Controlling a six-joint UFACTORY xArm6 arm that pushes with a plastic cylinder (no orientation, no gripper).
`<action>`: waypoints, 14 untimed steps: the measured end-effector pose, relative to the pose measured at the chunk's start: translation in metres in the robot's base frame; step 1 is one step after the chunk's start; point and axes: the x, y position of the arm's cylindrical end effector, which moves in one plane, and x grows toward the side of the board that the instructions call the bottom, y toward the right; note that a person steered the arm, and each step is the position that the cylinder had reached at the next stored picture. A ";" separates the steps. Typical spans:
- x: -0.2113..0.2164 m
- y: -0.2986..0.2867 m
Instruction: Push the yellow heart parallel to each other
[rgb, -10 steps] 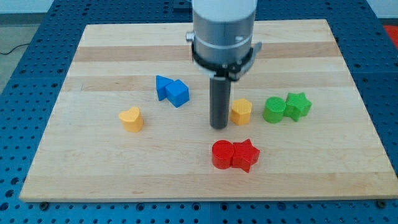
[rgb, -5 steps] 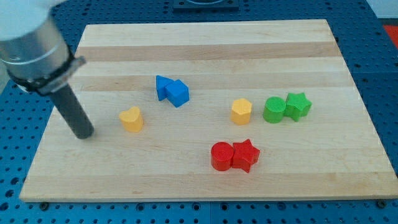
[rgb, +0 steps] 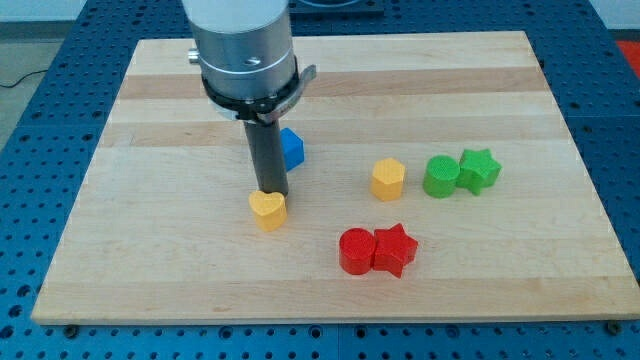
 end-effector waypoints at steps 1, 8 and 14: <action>0.000 -0.036; 0.038 -0.007; 0.028 0.060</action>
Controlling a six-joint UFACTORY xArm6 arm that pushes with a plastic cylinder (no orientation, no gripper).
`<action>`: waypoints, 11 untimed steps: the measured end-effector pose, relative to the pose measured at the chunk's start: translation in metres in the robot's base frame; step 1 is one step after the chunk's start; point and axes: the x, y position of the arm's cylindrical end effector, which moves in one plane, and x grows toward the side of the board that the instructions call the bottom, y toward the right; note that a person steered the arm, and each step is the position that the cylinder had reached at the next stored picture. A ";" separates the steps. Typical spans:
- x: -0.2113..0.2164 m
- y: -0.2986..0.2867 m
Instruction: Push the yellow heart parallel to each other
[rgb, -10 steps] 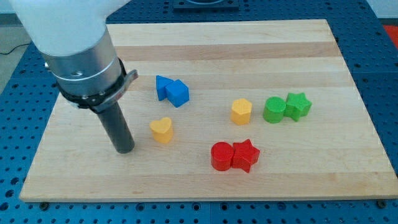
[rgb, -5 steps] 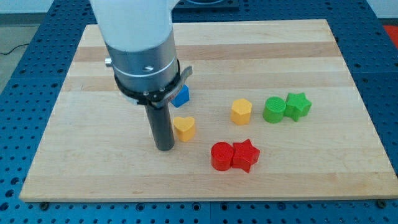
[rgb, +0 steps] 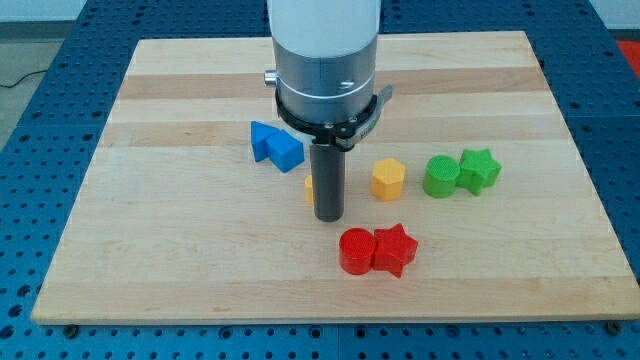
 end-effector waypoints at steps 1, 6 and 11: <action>0.001 -0.026; -0.008 -0.027; -0.027 -0.043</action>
